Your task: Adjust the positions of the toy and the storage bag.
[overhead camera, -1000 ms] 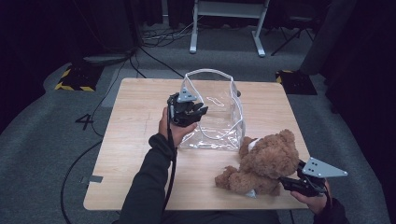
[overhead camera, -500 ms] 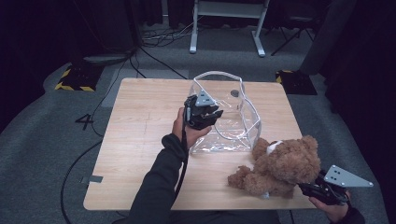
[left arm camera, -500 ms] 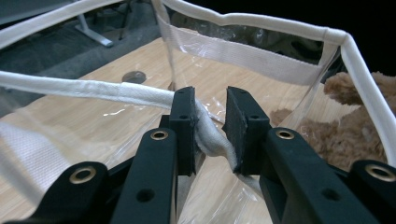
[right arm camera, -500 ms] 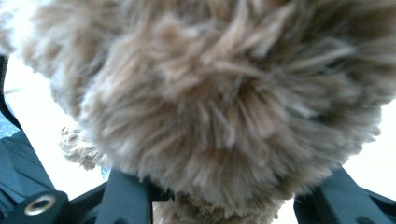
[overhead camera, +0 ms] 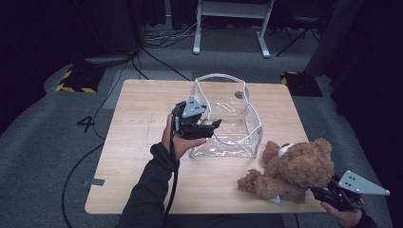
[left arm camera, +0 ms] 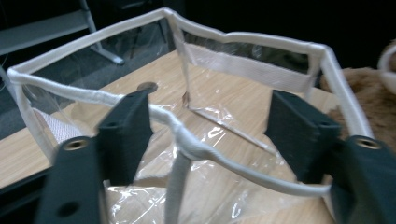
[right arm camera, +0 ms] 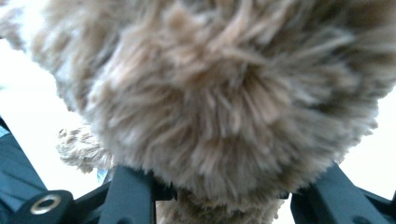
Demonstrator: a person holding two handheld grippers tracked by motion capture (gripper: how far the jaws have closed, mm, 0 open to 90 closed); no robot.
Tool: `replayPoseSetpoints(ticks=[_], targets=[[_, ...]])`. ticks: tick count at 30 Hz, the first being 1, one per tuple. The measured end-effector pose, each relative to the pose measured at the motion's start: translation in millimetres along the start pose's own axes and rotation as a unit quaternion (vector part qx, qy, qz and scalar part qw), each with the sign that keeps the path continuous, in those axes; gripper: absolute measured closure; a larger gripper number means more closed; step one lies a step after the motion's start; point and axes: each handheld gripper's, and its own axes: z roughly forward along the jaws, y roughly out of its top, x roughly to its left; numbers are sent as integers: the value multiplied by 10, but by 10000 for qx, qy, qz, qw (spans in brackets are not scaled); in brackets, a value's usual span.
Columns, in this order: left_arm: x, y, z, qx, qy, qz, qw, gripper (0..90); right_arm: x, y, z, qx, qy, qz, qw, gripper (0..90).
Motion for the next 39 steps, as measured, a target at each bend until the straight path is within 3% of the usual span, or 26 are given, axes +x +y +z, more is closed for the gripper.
replayPoseSetpoints(ticks=[6,12,19,22,27,33,36,37,39], targets=[[-86,-148,-234,58,51,223,9997,171,-60,11,42,-46,-72,-5,10000,578],[-117,-493,-351,568,390,497,9964,159,-182,7,101,-41,-227,56,9997,582],[-55,-1028,-365,982,248,270,9945,159,-378,68,247,-15,-356,26,9994,582],[-39,-1257,-340,1239,233,236,9917,160,-484,94,309,-50,-313,-4,9995,579],[14,-1596,-285,1713,339,46,9846,161,-641,123,445,10,-91,-43,9999,565],[62,-1819,-249,2038,340,-57,9784,162,-706,168,552,-4,112,-77,9999,545],[85,-1874,-249,2068,308,-88,9779,163,-713,183,598,67,192,-58,9998,503],[98,-1897,-241,2108,289,-82,9771,163,-722,192,620,82,258,3,9996,434],[106,-1920,-237,2146,252,-72,9764,164,-727,199,626,103,271,37,9996,407]])
